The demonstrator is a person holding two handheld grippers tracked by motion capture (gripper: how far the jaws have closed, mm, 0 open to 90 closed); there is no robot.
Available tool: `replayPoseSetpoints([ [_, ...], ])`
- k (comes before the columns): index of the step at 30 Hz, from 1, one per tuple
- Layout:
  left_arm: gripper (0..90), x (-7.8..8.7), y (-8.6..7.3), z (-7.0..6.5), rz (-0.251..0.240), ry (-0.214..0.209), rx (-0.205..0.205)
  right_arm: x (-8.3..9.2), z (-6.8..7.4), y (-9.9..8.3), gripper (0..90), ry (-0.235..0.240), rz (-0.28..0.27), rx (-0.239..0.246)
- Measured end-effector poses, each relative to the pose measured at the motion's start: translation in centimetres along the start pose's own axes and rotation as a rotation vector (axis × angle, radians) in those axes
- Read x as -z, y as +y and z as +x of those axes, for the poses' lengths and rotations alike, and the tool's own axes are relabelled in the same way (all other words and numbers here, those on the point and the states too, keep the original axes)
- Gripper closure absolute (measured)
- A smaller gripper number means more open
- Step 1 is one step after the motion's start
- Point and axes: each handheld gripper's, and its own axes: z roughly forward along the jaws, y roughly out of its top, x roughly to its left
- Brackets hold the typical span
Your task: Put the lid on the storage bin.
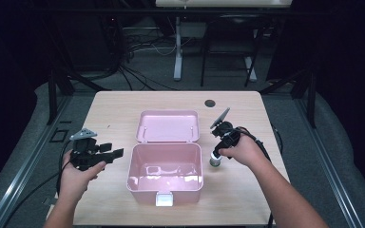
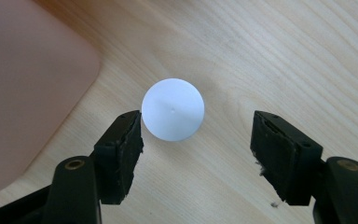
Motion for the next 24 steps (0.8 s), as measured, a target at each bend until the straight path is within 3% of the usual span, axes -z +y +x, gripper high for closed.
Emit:
replayPoseSetpoints([
  [13,39.8,-0.2,-0.1,0.1,0.004,-0.016,0.01,-1.7,0.5,0.9,36.5,0.0,0.058,0.027],
  [19,39.9,-0.3,-0.1,0.2,0.008,-0.017,0.012,-2.3,0.7,0.9,40.4,0.017,0.061,-0.011],
  [24,39.9,-0.4,-0.1,0.2,0.01,-0.017,0.014,-2.9,0.7,0.7,42.0,0.018,0.057,-0.011],
])
